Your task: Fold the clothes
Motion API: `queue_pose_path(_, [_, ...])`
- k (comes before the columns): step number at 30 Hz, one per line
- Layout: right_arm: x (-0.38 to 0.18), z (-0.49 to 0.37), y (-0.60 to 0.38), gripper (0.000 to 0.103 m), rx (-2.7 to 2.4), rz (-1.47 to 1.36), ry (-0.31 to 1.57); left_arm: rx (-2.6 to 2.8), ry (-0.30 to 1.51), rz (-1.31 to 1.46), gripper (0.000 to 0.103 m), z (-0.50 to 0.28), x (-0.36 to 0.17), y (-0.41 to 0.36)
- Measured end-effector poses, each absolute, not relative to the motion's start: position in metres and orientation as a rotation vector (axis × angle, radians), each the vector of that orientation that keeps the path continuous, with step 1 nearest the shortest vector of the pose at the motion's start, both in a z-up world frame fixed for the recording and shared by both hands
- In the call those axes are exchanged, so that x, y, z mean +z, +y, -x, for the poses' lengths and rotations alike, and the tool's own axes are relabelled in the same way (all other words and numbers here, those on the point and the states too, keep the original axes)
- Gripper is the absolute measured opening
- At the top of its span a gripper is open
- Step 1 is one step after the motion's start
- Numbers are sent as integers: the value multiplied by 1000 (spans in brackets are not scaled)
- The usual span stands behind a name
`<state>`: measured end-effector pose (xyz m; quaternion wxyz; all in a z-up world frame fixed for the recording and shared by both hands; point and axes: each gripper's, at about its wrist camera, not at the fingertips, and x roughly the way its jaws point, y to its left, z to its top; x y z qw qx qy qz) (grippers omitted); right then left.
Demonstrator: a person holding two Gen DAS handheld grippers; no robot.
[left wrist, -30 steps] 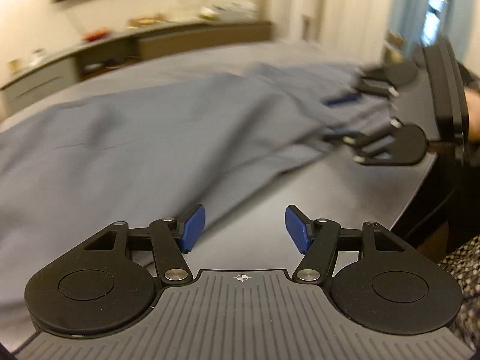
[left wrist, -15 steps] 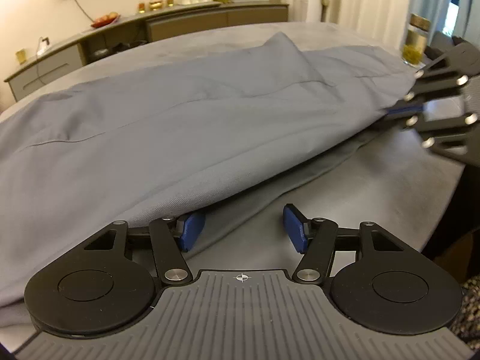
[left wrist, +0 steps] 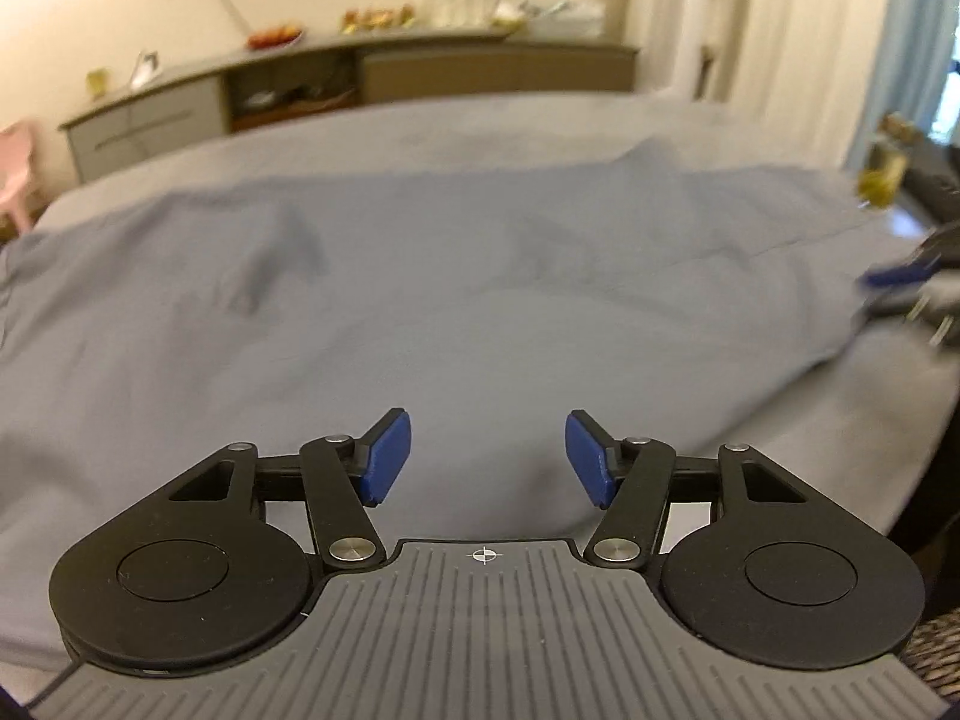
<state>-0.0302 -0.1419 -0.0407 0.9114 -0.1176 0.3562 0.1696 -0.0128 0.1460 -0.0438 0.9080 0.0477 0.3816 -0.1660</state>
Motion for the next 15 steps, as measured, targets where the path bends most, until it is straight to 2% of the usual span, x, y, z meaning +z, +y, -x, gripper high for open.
queue_pose_path(3, [-32,21,-209,26,213,-58,765,-288,815,-107,54,6,-60,152])
queue_pose_path(5, [-26,15,-253,31,121,-258,779,-272,805,-112,58,7,-65,155])
queue_pose_path(7, [-21,9,-298,44,26,-457,786,-270,794,-108,59,8,-67,154])
queue_pose_path(8, [-18,6,-320,56,-22,-557,787,-270,789,-105,61,9,-67,153])
queue_pose_path(12, [-40,12,-387,59,-175,-968,830,-274,784,-104,70,11,-73,151])
queue_pose_path(15, [-54,6,-395,59,-255,-1032,854,-282,779,-102,72,13,-75,147])
